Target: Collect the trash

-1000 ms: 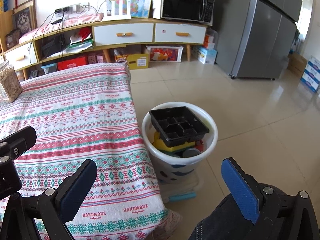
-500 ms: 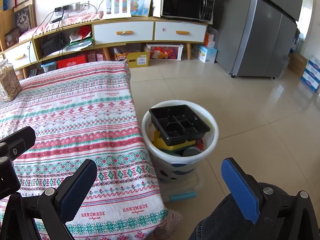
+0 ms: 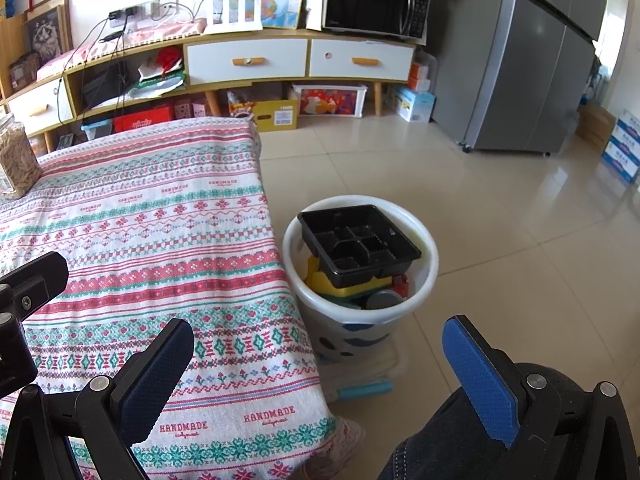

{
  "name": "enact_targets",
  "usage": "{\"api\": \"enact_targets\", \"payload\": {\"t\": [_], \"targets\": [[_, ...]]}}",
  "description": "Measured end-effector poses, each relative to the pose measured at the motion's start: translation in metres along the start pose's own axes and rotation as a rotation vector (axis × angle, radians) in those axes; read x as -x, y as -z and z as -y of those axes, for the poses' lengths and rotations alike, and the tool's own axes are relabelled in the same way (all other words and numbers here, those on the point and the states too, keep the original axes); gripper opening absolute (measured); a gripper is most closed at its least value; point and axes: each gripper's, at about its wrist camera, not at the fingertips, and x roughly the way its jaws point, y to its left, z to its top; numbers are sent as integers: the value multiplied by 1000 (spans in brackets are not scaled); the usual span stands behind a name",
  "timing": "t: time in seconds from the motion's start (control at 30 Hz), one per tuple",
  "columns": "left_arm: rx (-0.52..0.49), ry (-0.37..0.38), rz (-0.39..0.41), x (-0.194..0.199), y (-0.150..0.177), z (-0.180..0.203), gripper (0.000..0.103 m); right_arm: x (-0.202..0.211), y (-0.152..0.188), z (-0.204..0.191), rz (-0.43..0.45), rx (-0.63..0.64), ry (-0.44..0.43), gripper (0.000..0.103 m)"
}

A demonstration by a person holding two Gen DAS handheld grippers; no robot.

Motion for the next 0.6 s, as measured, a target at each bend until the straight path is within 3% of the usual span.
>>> {"api": "enact_targets", "payload": {"t": [0.6], "targets": [[-12,12,0,1,-1,1,99,-3,1,5,-2,-8,13,102]]}}
